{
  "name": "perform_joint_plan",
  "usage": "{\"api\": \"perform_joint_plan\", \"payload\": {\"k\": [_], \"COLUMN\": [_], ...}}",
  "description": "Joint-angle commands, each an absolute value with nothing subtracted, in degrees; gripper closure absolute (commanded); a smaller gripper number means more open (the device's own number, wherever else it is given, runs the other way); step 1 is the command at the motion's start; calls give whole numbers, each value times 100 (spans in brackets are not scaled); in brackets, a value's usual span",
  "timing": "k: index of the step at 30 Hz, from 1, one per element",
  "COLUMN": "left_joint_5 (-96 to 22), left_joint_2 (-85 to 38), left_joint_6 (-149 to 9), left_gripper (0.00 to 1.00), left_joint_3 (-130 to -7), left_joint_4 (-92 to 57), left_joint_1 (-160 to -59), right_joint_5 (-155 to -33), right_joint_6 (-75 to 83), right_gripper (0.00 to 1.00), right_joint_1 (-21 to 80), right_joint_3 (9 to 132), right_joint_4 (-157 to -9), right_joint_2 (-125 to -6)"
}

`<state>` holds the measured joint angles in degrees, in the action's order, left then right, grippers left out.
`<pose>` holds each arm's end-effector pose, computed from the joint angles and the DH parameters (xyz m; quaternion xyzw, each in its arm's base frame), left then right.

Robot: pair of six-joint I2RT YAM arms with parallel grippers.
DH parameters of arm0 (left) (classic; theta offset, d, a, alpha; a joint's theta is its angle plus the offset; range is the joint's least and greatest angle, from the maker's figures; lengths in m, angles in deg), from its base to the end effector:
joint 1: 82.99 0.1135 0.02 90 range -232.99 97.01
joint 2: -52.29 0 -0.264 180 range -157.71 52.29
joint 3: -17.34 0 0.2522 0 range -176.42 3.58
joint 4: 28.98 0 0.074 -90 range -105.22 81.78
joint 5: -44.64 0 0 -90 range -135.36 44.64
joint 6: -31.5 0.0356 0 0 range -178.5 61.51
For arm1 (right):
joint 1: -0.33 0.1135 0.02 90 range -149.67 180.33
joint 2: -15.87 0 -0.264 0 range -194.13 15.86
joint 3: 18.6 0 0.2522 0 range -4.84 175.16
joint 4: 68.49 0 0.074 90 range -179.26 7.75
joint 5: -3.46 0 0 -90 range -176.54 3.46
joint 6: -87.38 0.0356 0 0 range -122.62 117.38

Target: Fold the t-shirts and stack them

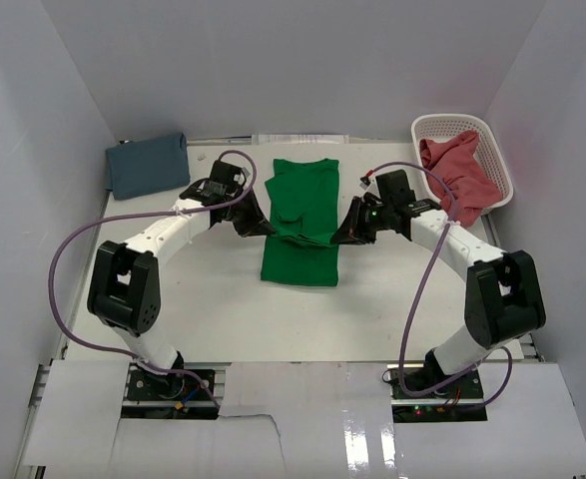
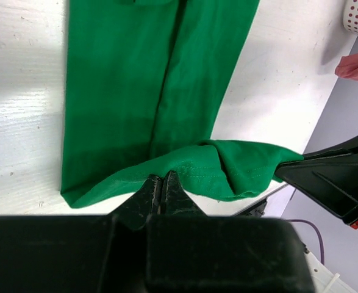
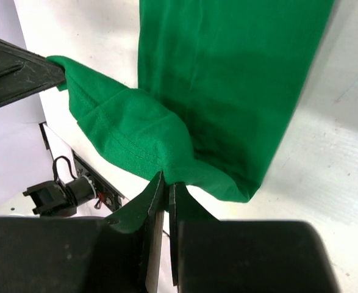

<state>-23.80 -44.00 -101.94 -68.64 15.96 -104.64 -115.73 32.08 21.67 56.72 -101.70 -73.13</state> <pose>0.3280 -0.1443 0.2428 -0.1224 0.9312 -0.3083 0.1513 0.3032 0.1371 0.2411 0.0127 0.9047 0.3739 0.2038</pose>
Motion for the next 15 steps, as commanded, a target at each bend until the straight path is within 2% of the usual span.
{"api": "perform_joint_plan", "payload": {"k": [1, 15], "left_joint_5": [-2453, -2435], "left_joint_2": [-4474, -5160], "left_joint_6": [-10103, -10042], "left_gripper": [100, 100], "left_joint_3": [-7112, -7587], "left_joint_4": [1458, 1308], "left_joint_1": [-10391, -10180], "right_joint_5": [-11739, -11906], "right_joint_6": [2973, 2735], "right_gripper": [92, 92], "right_joint_1": [2107, 1949], "right_joint_3": [6072, 6810], "right_joint_4": [-10159, -10194], "right_joint_2": [-7510, -8503]}}
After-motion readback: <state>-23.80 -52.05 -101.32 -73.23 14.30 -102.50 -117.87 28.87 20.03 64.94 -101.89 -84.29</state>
